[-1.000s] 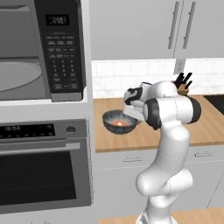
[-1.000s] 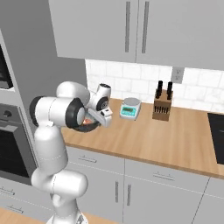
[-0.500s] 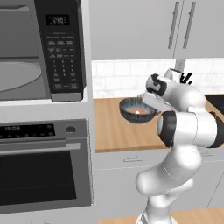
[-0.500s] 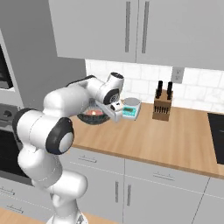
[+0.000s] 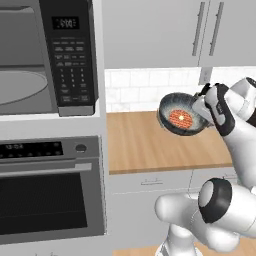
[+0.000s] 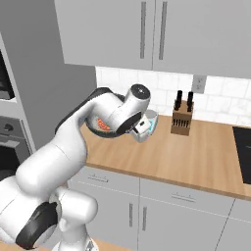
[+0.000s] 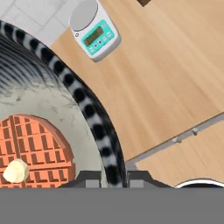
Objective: Open the microwave, place the bowl with waffle inside the microwave, then close the microwave door and turn it on.
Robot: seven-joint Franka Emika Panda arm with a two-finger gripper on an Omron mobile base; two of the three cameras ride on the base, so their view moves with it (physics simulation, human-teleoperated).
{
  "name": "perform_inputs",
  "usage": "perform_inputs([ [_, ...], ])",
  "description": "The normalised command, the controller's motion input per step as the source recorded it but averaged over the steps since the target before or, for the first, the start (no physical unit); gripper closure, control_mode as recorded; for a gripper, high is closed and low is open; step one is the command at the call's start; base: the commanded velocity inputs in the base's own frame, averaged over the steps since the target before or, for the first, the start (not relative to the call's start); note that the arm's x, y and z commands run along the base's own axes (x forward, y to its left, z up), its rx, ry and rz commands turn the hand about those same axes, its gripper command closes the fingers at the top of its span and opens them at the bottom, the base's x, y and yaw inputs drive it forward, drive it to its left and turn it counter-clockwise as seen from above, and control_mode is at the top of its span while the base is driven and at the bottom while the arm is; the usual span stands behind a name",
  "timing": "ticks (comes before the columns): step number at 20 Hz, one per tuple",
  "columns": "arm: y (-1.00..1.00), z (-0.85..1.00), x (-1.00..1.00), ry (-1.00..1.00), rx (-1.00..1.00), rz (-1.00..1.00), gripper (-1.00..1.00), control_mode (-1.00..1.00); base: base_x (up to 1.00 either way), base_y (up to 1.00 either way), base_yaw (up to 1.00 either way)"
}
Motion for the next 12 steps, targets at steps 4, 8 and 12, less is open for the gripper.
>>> perform_inputs([
  [4, 0.0, 0.02, -0.42, -0.17, 0.0, 0.0, 1.0, -1.0, 0.0, 0.0, 0.0],
  [8, 0.0, 0.0, -0.32, 0.0, 0.0, 0.02, 1.0, 1.0, -0.25, 0.0, 0.02],
  [12, 0.0, 0.0, 0.0, 0.0, 0.0, 0.0, 1.0, 1.0, -1.0, -0.01, 0.05],
])
